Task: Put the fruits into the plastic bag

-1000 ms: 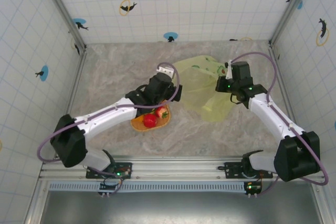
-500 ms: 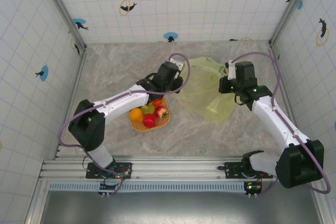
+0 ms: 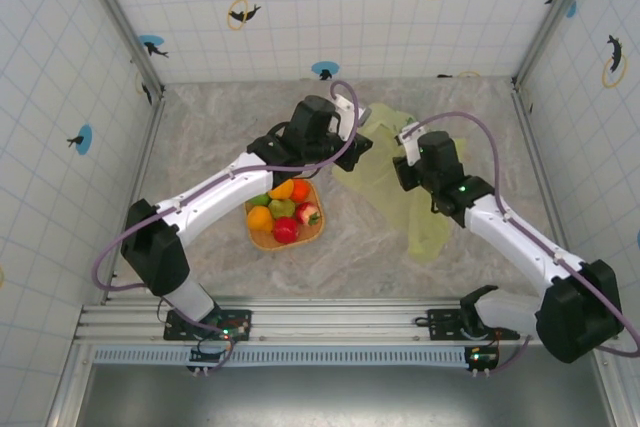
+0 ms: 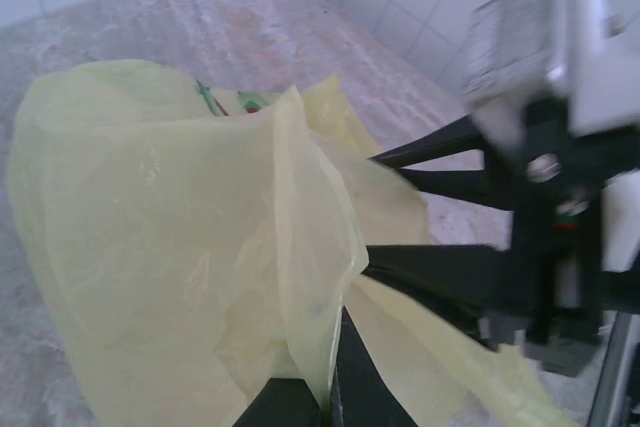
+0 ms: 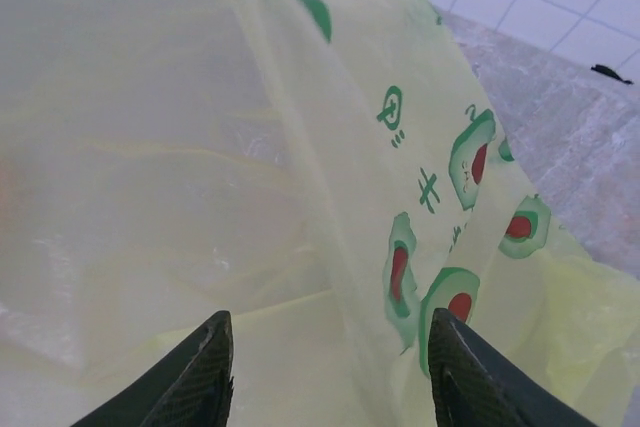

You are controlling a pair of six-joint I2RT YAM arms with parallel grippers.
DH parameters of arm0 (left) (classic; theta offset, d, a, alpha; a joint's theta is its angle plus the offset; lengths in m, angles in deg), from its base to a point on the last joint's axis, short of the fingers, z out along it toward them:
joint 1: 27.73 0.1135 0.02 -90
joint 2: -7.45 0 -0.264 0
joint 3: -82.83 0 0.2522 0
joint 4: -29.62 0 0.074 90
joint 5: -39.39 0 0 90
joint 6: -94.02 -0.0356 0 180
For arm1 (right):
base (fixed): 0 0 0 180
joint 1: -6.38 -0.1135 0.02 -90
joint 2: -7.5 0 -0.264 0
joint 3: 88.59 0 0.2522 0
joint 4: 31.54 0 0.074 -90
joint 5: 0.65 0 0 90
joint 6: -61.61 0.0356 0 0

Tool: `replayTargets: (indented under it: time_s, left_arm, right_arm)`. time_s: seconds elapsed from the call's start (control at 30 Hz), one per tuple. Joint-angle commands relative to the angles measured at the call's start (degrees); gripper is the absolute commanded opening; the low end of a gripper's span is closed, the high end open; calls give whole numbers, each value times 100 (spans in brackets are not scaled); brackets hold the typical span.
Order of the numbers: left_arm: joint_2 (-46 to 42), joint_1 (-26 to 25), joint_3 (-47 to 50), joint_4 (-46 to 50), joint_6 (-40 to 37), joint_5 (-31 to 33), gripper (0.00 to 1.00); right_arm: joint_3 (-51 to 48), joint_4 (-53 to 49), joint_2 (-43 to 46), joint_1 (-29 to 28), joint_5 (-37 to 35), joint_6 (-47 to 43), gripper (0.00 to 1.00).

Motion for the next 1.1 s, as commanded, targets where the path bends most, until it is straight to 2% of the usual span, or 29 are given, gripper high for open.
replayTargets:
  time_s: [0.0,0.13,0.3,0.5,0.57,0.63,0.73,0.77,0.93,1.07]
  left_arm:
    - [-40,3,-165,259,83,-367,0]
    - [-39,47,-141,280,83,-349,0]
    - [-117,149,-13,130,172,-567,0]
    - [-250,380,312,-307,544,-1045,0]
    - [-260,439,383,-337,544,-1065,0]
    - [-256,511,433,-323,544,-1003,0]
    - [-202,607,442,-272,524,-778,0]
    - [-173,627,420,-251,489,-671,0]
    - [79,646,206,-20,67,69,2]
    - [251,642,110,137,-278,881,6]
  right_arm:
    - [-93,441,-148,-126,-562,-440,55]
    - [-264,707,-178,-135,-875,-611,56]
    - [-578,1152,-250,-84,-941,-719,56]
    - [-894,1669,-403,-58,-868,-601,55]
    - [-890,1753,-413,-58,-798,-591,49]
    - [-751,1639,-372,-52,-725,-594,28]
    - [-334,954,-292,32,-666,-531,5]
    - [-176,689,-275,90,-625,-452,0]
    - [718,-933,-315,705,407,447,0]
    - [1191,-1711,-415,1100,1217,931,0]
